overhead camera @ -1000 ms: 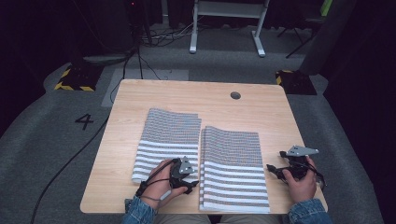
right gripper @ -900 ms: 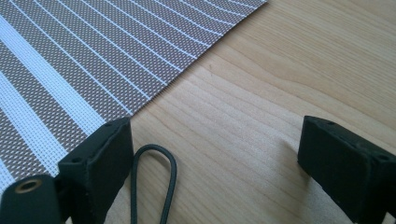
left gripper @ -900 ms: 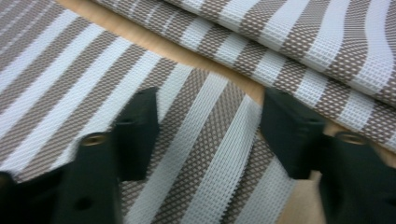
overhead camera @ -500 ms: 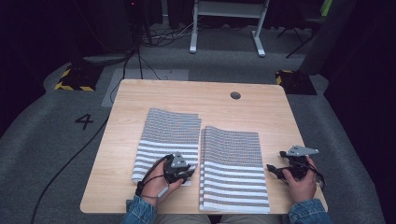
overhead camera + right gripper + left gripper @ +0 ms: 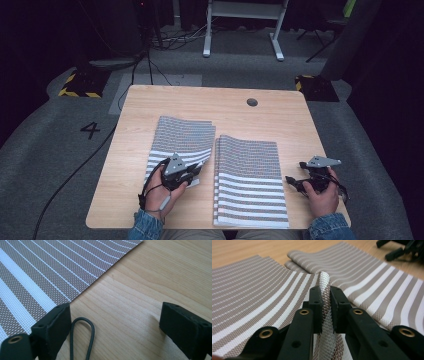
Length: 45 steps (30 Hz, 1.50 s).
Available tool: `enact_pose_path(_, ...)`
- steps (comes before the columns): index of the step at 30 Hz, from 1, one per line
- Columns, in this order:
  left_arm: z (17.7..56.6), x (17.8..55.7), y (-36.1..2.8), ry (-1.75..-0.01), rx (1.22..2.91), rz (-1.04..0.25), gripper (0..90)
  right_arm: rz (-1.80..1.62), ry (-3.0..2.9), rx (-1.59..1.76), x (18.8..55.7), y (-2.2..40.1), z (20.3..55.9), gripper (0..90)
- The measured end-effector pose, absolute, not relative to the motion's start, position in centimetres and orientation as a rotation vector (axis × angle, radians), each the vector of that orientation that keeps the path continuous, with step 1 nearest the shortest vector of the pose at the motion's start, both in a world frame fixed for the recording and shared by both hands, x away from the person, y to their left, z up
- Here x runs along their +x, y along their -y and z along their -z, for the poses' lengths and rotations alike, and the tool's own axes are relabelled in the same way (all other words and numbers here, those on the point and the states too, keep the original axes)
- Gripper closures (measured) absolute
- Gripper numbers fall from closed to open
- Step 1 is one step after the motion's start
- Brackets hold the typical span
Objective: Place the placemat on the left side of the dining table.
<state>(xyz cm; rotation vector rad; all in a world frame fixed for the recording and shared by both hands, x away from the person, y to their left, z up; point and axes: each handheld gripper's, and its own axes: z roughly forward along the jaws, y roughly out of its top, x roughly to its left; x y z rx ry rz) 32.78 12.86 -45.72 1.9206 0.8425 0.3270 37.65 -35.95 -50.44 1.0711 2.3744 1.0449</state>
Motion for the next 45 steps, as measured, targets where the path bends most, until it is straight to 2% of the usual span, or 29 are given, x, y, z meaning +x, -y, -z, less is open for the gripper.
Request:
enact_pose_path(7,45.4,33.0,-14.1,-0.865,1.847,-0.324,78.9,-1.045,-2.374,1.071,37.6,36.0,50.4,10.8)
enact_pose_path(10,45.9,33.4,-14.5,-0.906,1.802,-0.231,73.4,-1.045,-2.375,1.071,37.6,36.0,50.4,10.8)
enact_pose_path(14,47.6,34.2,-14.9,-0.995,1.789,-0.207,70.0,-1.045,-2.374,1.071,37.6,36.0,50.4,10.8)
enact_pose_path(16,47.9,34.3,-15.0,-1.011,1.790,-0.207,69.7,-1.045,-2.375,1.071,37.6,36.0,50.4,10.7)
enact_pose_path(18,48.2,34.4,-15.2,-1.029,1.806,-0.214,73.6,-1.045,-2.375,1.071,37.6,36.0,50.4,10.8)
enact_pose_path(22,48.2,34.4,-15.1,-1.031,1.852,-0.269,81.0,-1.045,-2.375,1.071,37.6,36.0,50.4,10.8)
enact_pose_path(28,47.3,34.1,-15.3,-0.997,1.836,-0.346,84.3,-1.041,-2.376,1.067,37.7,36.0,50.4,10.8)
enact_pose_path(35,44.8,33.2,-17.6,-0.987,1.712,-0.498,84.4,-1.045,-2.374,1.071,37.6,36.0,50.4,10.8)
enact_pose_path(41,43.5,32.7,-21.0,-1.046,1.587,-0.587,84.1,-1.042,-2.375,1.068,37.7,36.0,50.4,10.8)
enact_pose_path(45,42.5,32.0,-23.8,-1.092,1.490,-0.690,84.2,-1.045,-2.374,1.071,37.6,35.9,50.4,10.7)
